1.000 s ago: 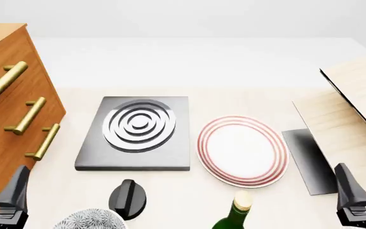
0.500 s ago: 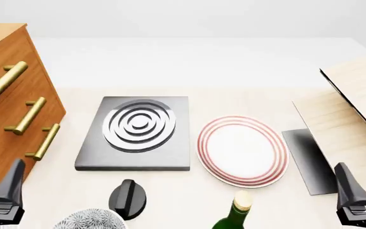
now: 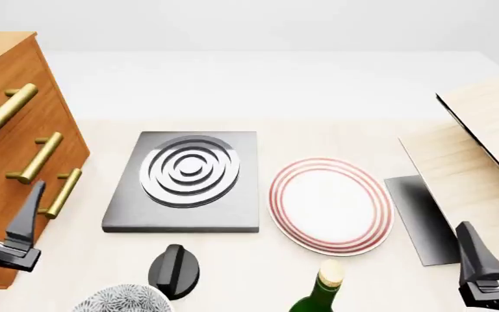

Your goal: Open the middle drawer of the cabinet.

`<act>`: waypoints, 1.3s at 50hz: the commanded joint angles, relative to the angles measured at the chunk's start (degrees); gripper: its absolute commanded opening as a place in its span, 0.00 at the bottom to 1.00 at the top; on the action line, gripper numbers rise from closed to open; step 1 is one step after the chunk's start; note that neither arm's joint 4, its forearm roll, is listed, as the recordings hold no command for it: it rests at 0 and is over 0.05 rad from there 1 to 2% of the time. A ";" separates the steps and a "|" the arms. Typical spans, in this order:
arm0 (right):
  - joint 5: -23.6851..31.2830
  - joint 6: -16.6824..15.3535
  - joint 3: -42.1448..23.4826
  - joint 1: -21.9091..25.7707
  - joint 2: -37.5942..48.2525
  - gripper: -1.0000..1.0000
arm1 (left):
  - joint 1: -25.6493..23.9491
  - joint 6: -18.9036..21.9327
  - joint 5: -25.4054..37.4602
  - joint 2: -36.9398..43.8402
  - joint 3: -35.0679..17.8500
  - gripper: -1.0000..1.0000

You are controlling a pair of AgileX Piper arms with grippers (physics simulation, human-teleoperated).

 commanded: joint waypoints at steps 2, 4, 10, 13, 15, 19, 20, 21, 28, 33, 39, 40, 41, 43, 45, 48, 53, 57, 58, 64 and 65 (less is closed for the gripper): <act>0.83 0.19 -0.01 0.17 -1.00 1.00 | -3.06 11.58 -10.65 9.69 -0.18 1.00; 0.85 0.20 -0.01 0.17 -1.03 1.00 | -3.08 12.57 -12.59 11.05 0.49 1.00; 0.85 0.24 -0.01 0.17 -1.04 1.00 | -2.12 13.87 -17.25 15.78 1.39 1.00; 0.83 0.18 0.00 -0.45 -1.01 1.00 | -1.78 15.01 -19.46 17.60 2.00 1.00; 0.88 0.26 0.00 -0.46 -1.09 1.00 | -1.45 15.28 -20.70 18.34 2.25 1.00; 0.86 0.21 0.00 -0.46 -1.06 1.00 | -0.32 17.63 -25.46 21.81 4.15 1.00; 0.87 0.21 0.00 -0.46 -1.06 1.00 | -0.18 18.26 -26.95 22.85 4.69 1.00; 0.88 0.22 0.00 -0.47 -1.07 1.00 | 0.03 18.44 -27.71 23.34 4.94 1.00; 0.81 0.22 0.01 -0.48 -1.00 1.00 | 1.66 19.63 -31.78 27.33 6.46 1.00; 0.80 0.18 0.00 -0.48 -0.98 1.00 | 2.60 20.48 -34.07 29.39 7.45 1.00; 0.85 0.21 0.00 -0.49 -1.04 1.00 | 2.79 21.73 -37.24 33.02 8.56 1.00; 0.84 0.20 0.00 -0.50 -1.03 1.00 | 2.95 21.98 -37.72 33.39 8.72 1.00; 0.85 0.21 0.00 -0.50 -1.04 1.00 | 3.01 22.46 -38.65 34.27 9.03 1.00; 0.86 0.23 0.00 -0.50 -1.06 1.00 | 3.10 22.85 -39.84 35.44 9.40 1.00; 0.85 0.22 0.00 -0.50 -1.05 1.00 | 3.33 23.10 -40.69 36.23 9.62 1.00; 0.87 0.24 0.01 -0.51 -1.07 1.00 | 4.04 23.65 -42.82 38.34 9.99 1.00; 0.83 0.26 0.01 -0.52 -1.04 1.00 | 5.89 26.93 -51.66 47.04 10.33 1.00; 0.81 0.21 0.01 -0.52 -1.01 1.00 | 6.32 28.45 -55.32 50.17 10.33 1.00; 0.81 0.21 0.01 -0.52 -1.01 1.00 | 6.42 29.12 -56.38 51.22 10.33 1.00; 0.78 0.20 0.01 -0.53 -0.98 1.00 | 6.25 34.38 -56.84 50.82 10.32 1.00; 0.79 0.22 0.01 -0.53 -1.00 1.00 | 6.52 33.49 -56.84 51.07 10.30 1.00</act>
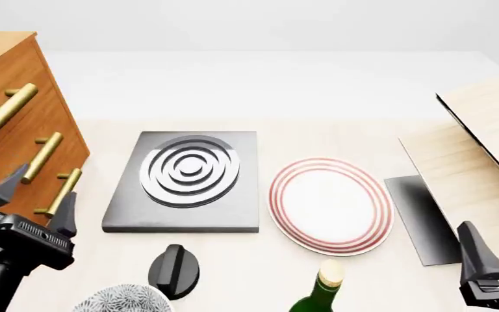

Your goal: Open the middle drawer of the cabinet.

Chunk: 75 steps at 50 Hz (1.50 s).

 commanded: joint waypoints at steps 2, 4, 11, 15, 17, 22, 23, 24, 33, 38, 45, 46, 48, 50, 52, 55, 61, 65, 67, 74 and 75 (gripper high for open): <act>0.84 0.24 -0.01 0.15 -1.03 1.00 | 0.42 5.33 -5.95 4.63 0.35 1.00; 0.84 0.21 -0.01 0.15 -1.03 1.00 | 0.57 5.77 -5.95 5.30 0.16 1.00; 0.90 0.21 -0.01 0.14 -1.09 1.00 | 0.63 6.70 -5.95 7.79 -1.07 1.00; 0.94 0.21 -0.01 0.14 -1.13 1.00 | 0.81 7.32 -5.95 9.05 -1.99 1.00; 0.95 0.22 -0.01 0.13 -1.15 1.00 | 0.92 7.82 -5.95 9.35 -2.16 1.00; 1.03 0.22 -0.01 0.12 -1.23 1.00 | 1.66 7.75 -5.95 10.58 -2.99 1.00; 1.05 0.24 -0.01 0.12 -1.25 1.00 | 1.57 7.93 -5.95 11.17 -3.14 1.00; 1.06 0.22 -0.01 0.12 -1.25 1.00 | 1.70 7.84 -5.95 11.60 -3.39 1.00; 1.04 0.21 -0.01 0.12 -1.23 1.00 | 1.91 7.75 -5.95 14.39 -4.88 1.00; 1.03 0.19 -0.01 0.13 -1.21 1.00 | 2.67 7.70 -5.95 15.22 -4.98 1.00; 1.03 0.23 -0.01 0.11 -1.22 1.00 | 4.82 7.30 -5.95 16.28 -5.47 1.00; 1.04 0.21 -0.01 0.12 -1.23 1.00 | 5.46 7.22 -5.95 16.30 -5.66 1.00; 1.02 0.20 -0.01 0.11 -1.20 1.00 | 5.77 7.24 -5.95 16.30 -5.79 1.00; 1.02 0.20 -0.01 0.12 -1.20 1.00 | 6.70 6.79 -5.95 16.87 -6.20 1.00; 1.03 0.21 -0.01 0.12 -1.21 1.00 | 7.07 6.61 -5.95 17.09 -6.24 1.00; 1.01 0.18 -0.01 0.12 -1.18 1.00 | 7.60 6.67 -5.95 17.59 -6.48 1.00; 1.02 0.19 -0.01 0.12 -1.20 1.00 | 8.51 6.49 -5.95 18.49 -7.34 1.00; 1.03 0.20 -0.01 0.11 -1.22 1.00 | 8.77 6.56 -5.95 18.92 -7.80 1.00; 1.03 0.20 -0.01 0.11 -1.22 1.00 | 8.97 6.69 -5.95 19.51 -8.31 1.00; 1.02 0.20 -0.01 0.12 -1.19 1.00 | 9.23 6.28 -5.95 21.22 -9.34 1.00; 1.03 0.23 -0.01 0.12 -1.22 1.00 | 9.22 6.29 -5.95 21.46 -9.40 1.00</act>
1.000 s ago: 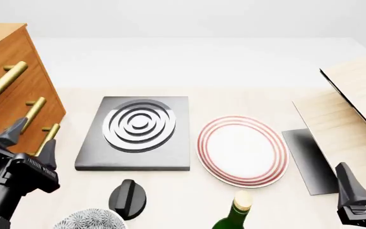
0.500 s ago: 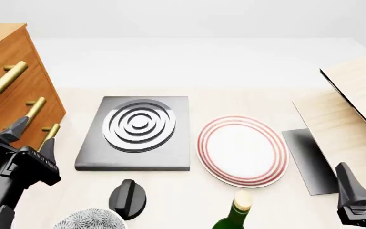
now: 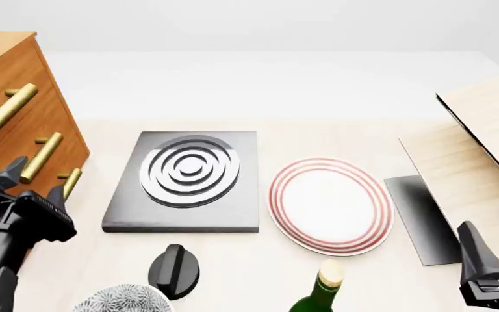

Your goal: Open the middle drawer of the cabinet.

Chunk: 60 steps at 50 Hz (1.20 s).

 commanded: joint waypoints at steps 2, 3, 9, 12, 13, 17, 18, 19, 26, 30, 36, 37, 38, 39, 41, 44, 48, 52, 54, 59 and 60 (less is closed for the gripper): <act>0.86 0.23 -0.01 0.17 -1.06 1.00 | 0.37 -2.61 -0.18 2.58 -1.45 1.00; 0.84 0.21 -0.01 0.17 -1.02 1.00 | 0.36 -2.99 -0.18 2.91 -1.43 1.00; 0.85 0.23 -0.01 0.18 -1.03 1.00 | 0.77 -3.13 -0.18 3.49 -1.44 1.00; 0.83 0.19 -0.01 0.19 -1.00 1.00 | 1.21 -3.27 -0.18 3.94 -1.63 1.00; 0.84 0.21 -0.01 0.18 -1.02 1.00 | 1.38 -3.35 -0.18 4.12 -1.69 1.00; 0.85 0.23 -0.01 0.18 -1.04 1.00 | 1.58 -4.80 -0.18 4.80 -1.67 1.00; 0.83 0.20 -0.01 0.18 -1.00 1.00 | 1.69 -5.49 -0.18 4.81 -1.52 1.00; 0.84 0.20 -0.01 0.18 -1.02 1.00 | 1.75 -5.32 -0.18 4.67 -1.44 1.00; 0.83 0.21 -0.01 0.18 -1.00 1.00 | 2.61 -5.12 -0.18 4.74 -1.63 1.00; 0.84 0.24 -0.01 0.18 -1.02 1.00 | 2.99 -5.14 -0.18 4.73 -1.81 1.00; 0.85 0.23 -0.01 0.17 -1.03 1.00 | 3.44 -5.03 -0.18 5.76 -2.81 1.00; 0.84 0.21 -0.01 0.17 -1.02 1.00 | 3.51 -5.10 -0.18 5.88 -2.96 1.00; 0.82 0.22 -0.01 0.17 -0.99 1.00 | 3.48 -5.02 -0.18 6.03 -3.07 1.00; 0.84 0.21 -0.01 0.18 -1.02 1.00 | 3.57 -5.05 -0.18 6.07 -3.16 1.00; 0.82 0.18 -0.01 0.19 -0.99 1.00 | 3.62 -5.00 -0.18 6.20 -3.23 1.00; 0.81 0.28 0.00 0.09 -1.01 1.00 | 3.78 -4.86 -0.18 6.40 -3.42 1.00; 0.82 0.24 0.00 0.09 -1.01 1.00 | 4.18 -5.01 -0.18 6.68 -3.76 1.00; 0.83 0.21 0.00 0.09 -1.01 1.00 | 4.28 -5.00 -0.18 7.53 -4.34 1.00; 0.87 0.25 0.00 0.09 -1.06 1.00 | 4.36 -5.12 -0.18 8.06 -4.81 1.00; 0.88 0.23 0.00 0.08 -1.07 1.00 | 4.46 -5.08 -0.18 9.57 -5.94 1.00; 0.88 0.25 0.00 0.08 -1.08 1.00 | 4.54 -5.13 -0.18 9.74 -6.11 1.00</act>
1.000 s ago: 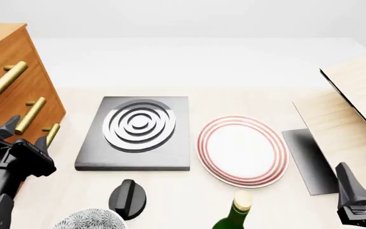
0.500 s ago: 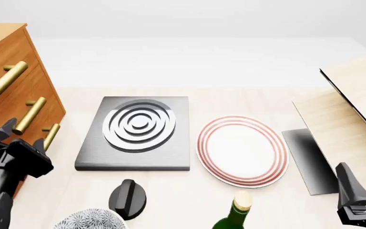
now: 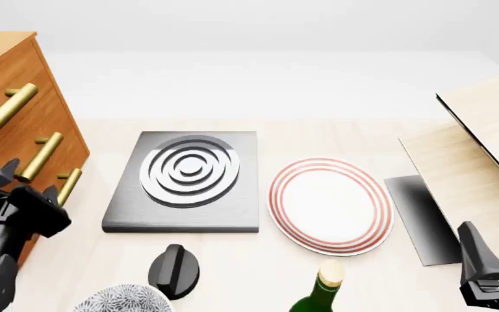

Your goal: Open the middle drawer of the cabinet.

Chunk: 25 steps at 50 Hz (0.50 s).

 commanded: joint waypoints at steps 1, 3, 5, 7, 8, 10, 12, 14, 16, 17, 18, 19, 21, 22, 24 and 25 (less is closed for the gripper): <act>0.88 0.24 -0.01 0.15 -1.07 1.00 | -0.13 -1.85 -0.18 2.43 -1.92 1.00; 0.85 0.22 -0.01 0.16 -1.04 1.00 | -0.02 -1.81 -0.18 2.75 -2.19 1.00; 0.83 0.21 -0.01 0.16 -1.01 1.00 | 0.11 -1.80 -0.18 3.05 -2.39 1.00; 0.82 0.22 -0.01 0.15 -1.00 1.00 | 0.40 -1.66 -0.18 3.30 -2.58 1.00; 0.81 0.24 -0.01 0.15 -1.01 1.00 | 0.78 -1.68 -0.18 3.49 -2.79 1.00; 0.79 0.21 -0.01 0.15 -0.97 1.00 | 0.96 -1.59 -0.18 3.99 -3.13 1.00; 0.76 0.20 -0.01 0.15 -0.94 1.00 | 0.96 -1.48 -0.18 4.20 -3.25 1.00; 0.77 0.25 -0.01 0.14 -0.97 1.00 | 1.04 -1.50 -0.18 3.98 -3.23 1.00; 0.74 0.19 -0.01 0.15 -0.92 1.00 | 1.12 -1.44 -0.18 3.70 -3.22 1.00; 0.73 0.19 -0.01 0.15 -0.91 1.00 | 1.29 -1.27 -0.18 3.18 -3.20 1.00; 0.74 0.22 -0.01 0.14 -0.92 1.00 | 0.91 -0.36 -0.18 2.98 -3.19 0.00; 0.75 0.22 -0.01 0.15 -0.93 1.00 | 1.01 -0.61 -0.18 3.01 -3.17 0.00; 0.76 0.23 -0.01 0.14 -0.94 1.00 | 0.87 -0.34 -0.18 3.13 -3.13 0.00; 0.74 0.21 -0.01 0.14 -0.91 1.00 | 0.79 -0.02 -0.18 2.88 -3.01 0.00; 0.71 0.20 -0.01 0.14 -0.88 1.00 | 0.54 1.93 -0.18 2.18 -2.91 0.00; 0.72 0.24 -0.01 0.14 -0.91 1.00 | 0.67 2.74 -0.18 2.04 -2.96 0.00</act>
